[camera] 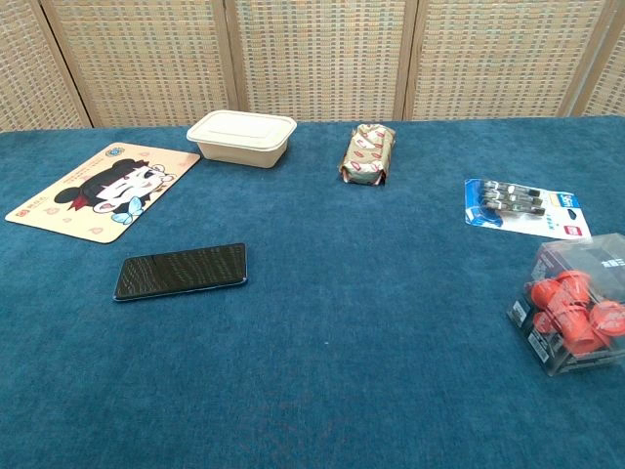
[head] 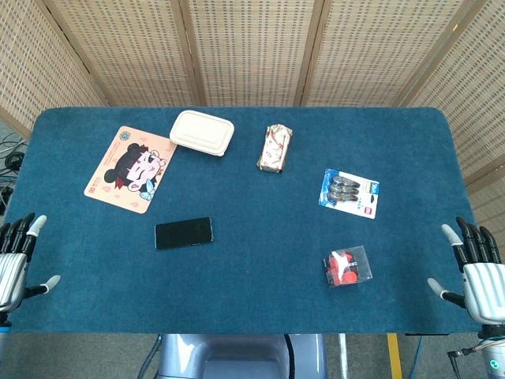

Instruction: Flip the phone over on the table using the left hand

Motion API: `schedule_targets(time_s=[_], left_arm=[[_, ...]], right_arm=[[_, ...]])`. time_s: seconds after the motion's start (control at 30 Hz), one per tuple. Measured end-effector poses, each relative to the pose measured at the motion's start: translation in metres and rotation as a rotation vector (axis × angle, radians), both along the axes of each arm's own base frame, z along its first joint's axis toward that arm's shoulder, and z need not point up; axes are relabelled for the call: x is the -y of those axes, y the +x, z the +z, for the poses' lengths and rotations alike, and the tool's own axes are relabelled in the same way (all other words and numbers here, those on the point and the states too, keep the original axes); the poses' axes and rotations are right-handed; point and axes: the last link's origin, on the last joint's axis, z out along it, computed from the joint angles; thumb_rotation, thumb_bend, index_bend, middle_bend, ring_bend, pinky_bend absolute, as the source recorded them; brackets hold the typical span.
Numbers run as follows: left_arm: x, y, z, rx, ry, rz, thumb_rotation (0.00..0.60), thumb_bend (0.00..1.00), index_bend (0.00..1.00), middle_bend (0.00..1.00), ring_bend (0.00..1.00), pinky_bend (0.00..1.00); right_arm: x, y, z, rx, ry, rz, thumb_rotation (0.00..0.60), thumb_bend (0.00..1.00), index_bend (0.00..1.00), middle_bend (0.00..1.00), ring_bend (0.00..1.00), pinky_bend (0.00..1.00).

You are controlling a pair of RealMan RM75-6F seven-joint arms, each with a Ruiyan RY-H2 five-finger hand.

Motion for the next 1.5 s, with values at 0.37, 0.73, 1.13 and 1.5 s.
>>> schedule_targets(time_s=[0.37,0.73,1.13,1.5], left_arm=[[-0.002,0.001,-0.01,0.025,-0.069,0.005,0.6,0.05,0.0,0.0,0.0,0.0],[-0.073,0.033,-0.059,0.169,-0.233,0.019,0.6,0.06,0.01,0.0,0.0,0.0],[-0.139,0.118,-0.16,0.18,-0.39,0.047,0.6,0.06,0.2,0.0,0.0,0.0],[-0.164,0.163,-0.21,0.163,-0.411,0.094,0.6,0.06,0.24,0.0,0.0,0.0]], right_arm=[[0.0,0.001,0.0,0.017,-0.006,-0.011,0.6,0.0,0.08,0.0,0.0,0.0],[0.004,-0.004,0.001,0.045,0.013,-0.033,0.6,0.0,0.08,0.0,0.0,0.0],[0.007,-0.009,0.0,0.058,0.033,-0.054,0.6,0.0,0.08,0.0,0.0,0.0],[0.008,-0.011,0.001,0.073,0.039,-0.06,0.6,0.0,0.08,0.0,0.0,0.0]])
